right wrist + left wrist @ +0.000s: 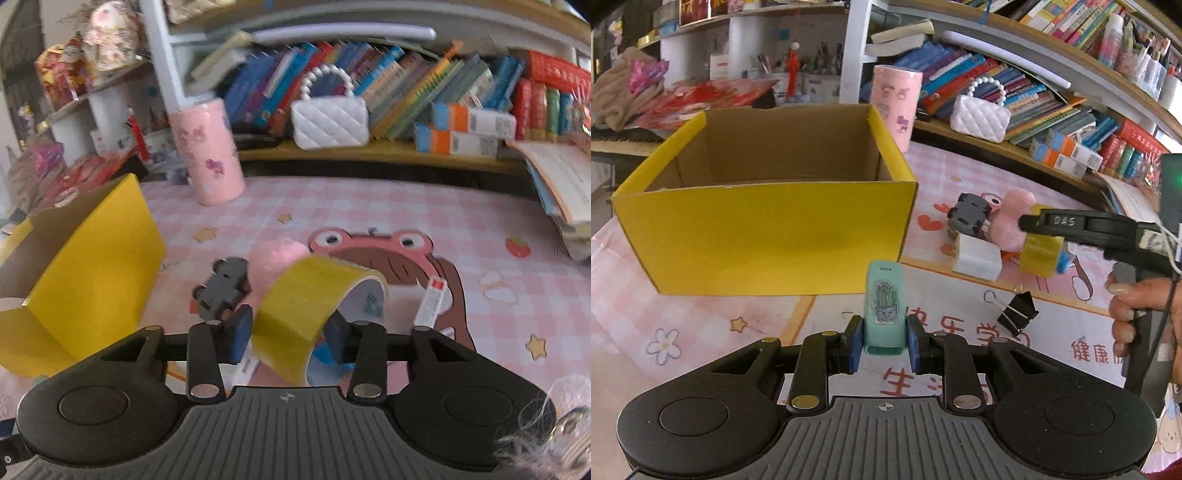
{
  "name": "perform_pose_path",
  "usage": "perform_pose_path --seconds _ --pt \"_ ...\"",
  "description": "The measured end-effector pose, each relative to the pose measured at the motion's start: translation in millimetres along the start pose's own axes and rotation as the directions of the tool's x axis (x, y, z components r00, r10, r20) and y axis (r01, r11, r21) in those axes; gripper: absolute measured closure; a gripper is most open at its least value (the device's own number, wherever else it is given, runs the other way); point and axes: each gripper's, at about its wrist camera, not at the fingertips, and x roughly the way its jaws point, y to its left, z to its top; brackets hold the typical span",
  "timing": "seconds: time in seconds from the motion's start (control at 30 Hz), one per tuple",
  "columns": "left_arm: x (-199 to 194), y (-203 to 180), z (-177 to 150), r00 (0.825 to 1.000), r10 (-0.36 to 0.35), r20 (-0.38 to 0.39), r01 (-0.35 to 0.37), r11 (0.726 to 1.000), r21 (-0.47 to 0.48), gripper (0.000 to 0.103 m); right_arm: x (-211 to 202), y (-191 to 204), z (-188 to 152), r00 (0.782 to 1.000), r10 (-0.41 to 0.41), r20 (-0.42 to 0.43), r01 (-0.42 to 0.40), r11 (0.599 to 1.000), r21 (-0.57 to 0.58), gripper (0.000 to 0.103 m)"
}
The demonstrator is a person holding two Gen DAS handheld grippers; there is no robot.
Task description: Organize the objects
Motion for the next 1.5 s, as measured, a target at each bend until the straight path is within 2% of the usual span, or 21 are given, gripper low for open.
perform_pose_path --seconds 0.1,0.23,0.5,0.67,0.83,1.03,1.5 --pt "-1 2 0 1.000 -0.006 0.004 0.006 1.000 -0.004 0.081 -12 7 3 0.999 0.033 0.032 -0.032 0.998 -0.047 0.086" --pt "-1 2 -1 1.000 -0.023 0.002 0.023 1.000 -0.002 0.081 -22 12 0 0.999 0.024 0.034 -0.021 0.996 -0.085 0.094" --pt "-4 4 -4 0.998 -0.060 0.012 0.060 0.998 0.006 0.081 -51 28 -13 1.000 0.005 0.027 -0.002 0.994 -0.112 0.094" --pt "-8 10 -5 0.997 -0.070 0.017 0.070 0.998 -0.002 0.081 -65 44 -27 0.999 0.014 -0.052 -0.017 0.999 -0.043 0.094" --pt "-13 17 -8 0.996 -0.083 0.021 0.083 0.997 -0.001 0.081 -72 74 -46 0.993 0.049 -0.111 -0.065 0.988 -0.141 0.094" --pt "-22 29 -15 0.995 -0.097 0.022 0.097 0.995 0.001 0.081 -85 106 -61 0.991 0.082 -0.106 -0.106 0.964 -0.244 0.094" --pt "-41 71 -21 0.993 -0.109 0.037 0.109 0.994 -0.013 0.081 -95 145 -76 0.988 0.082 -0.132 -0.112 0.965 -0.237 0.094"
